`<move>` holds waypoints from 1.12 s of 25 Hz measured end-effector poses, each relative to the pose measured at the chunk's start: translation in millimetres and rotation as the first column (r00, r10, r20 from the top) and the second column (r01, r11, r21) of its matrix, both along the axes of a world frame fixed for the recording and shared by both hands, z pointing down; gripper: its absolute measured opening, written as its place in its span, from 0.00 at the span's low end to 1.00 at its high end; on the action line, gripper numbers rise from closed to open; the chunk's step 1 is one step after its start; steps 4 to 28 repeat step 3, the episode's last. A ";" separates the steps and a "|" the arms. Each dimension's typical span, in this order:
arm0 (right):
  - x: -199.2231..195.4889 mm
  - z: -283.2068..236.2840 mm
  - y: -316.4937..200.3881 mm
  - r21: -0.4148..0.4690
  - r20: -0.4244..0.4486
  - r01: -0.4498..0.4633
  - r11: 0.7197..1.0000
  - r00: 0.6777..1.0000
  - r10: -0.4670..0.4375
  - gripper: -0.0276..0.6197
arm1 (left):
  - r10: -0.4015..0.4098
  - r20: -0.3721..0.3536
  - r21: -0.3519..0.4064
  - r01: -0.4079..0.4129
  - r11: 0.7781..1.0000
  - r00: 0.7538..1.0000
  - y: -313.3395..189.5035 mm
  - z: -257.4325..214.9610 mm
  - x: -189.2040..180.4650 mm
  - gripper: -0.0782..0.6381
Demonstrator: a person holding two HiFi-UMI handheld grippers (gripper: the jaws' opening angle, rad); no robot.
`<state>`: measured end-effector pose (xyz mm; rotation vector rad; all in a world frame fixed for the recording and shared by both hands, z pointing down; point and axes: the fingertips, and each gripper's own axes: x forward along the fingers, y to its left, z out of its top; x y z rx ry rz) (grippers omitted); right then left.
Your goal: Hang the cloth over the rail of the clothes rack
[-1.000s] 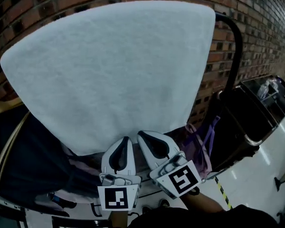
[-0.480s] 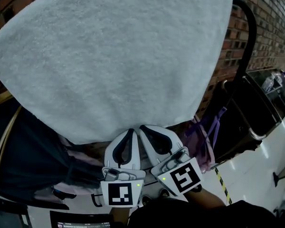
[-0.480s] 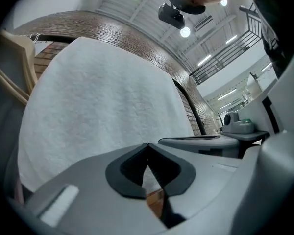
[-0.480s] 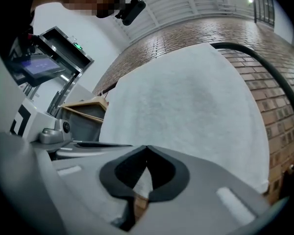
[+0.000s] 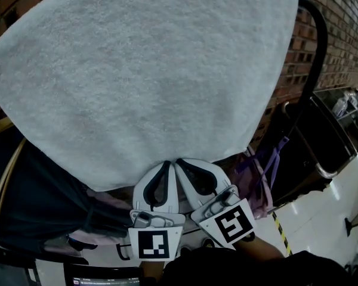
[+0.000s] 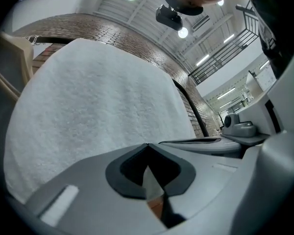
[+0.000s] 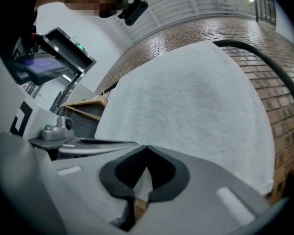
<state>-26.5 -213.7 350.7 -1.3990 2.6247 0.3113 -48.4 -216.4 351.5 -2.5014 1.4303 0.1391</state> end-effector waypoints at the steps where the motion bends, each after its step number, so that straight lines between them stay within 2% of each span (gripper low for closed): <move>1: 0.6 0.2 -0.5 0.001 -0.001 0.001 1.000 1.000 -0.001 0.05 | -0.002 0.004 0.003 0.002 1.000 1.000 -0.7 0.1 0.6 0.12; 28: 1.8 0.8 -1.5 0.002 -0.004 0.002 1.000 1.000 -0.002 0.05 | -0.003 0.011 0.012 0.003 1.000 1.000 -2.0 -0.2 1.8 0.12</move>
